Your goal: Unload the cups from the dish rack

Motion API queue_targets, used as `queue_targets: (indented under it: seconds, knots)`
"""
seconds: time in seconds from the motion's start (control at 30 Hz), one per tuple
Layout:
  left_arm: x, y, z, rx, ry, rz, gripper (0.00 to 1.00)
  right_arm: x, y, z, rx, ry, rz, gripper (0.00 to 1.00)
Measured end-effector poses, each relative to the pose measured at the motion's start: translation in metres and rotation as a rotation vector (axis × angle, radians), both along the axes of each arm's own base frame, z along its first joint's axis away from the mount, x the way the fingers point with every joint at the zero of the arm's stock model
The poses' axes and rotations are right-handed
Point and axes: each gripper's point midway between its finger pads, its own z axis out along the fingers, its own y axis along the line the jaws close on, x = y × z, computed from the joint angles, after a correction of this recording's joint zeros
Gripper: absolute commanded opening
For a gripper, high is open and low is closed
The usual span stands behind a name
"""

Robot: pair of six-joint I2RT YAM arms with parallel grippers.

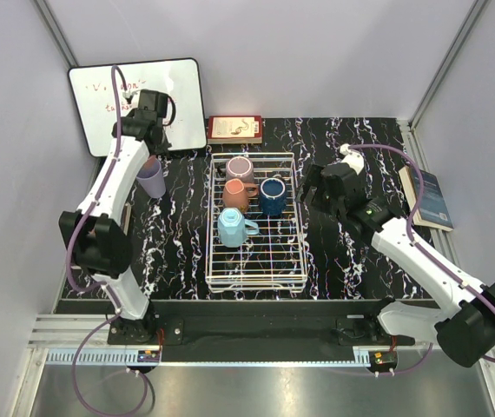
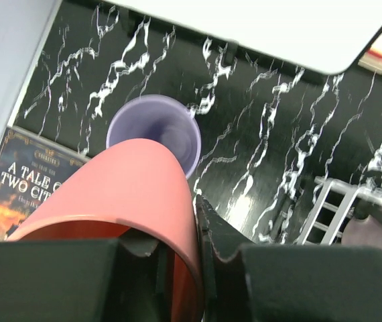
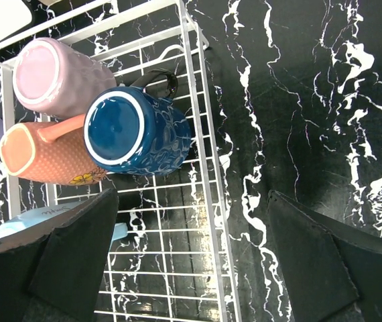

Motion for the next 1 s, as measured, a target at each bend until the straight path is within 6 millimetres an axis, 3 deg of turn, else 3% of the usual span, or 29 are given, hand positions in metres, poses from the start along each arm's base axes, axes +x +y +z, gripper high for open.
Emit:
queue_targets:
  seconds: [0.17, 0.43, 0.83, 1.0]
  knots:
    - [0.018, 0.008, -0.001, -0.007, -0.006, 0.02, 0.0, 0.0, -0.001, -0.001, -0.017, -0.003, 0.012, 1.0]
    - [0.025, 0.022, -0.032, -0.027, 0.066, 0.045, 0.0, 0.003, 0.001, -0.003, -0.035, -0.007, 0.027, 1.0]
    - [0.031, 0.013, -0.05, -0.103, 0.095, 0.02, 0.0, 0.003, 0.002, -0.009, -0.041, 0.007, 0.031, 1.0]
    - [0.027, 0.016, -0.065, -0.14, 0.123, 0.024, 0.15, 0.004, 0.003, -0.013, -0.044, 0.016, 0.034, 1.0]
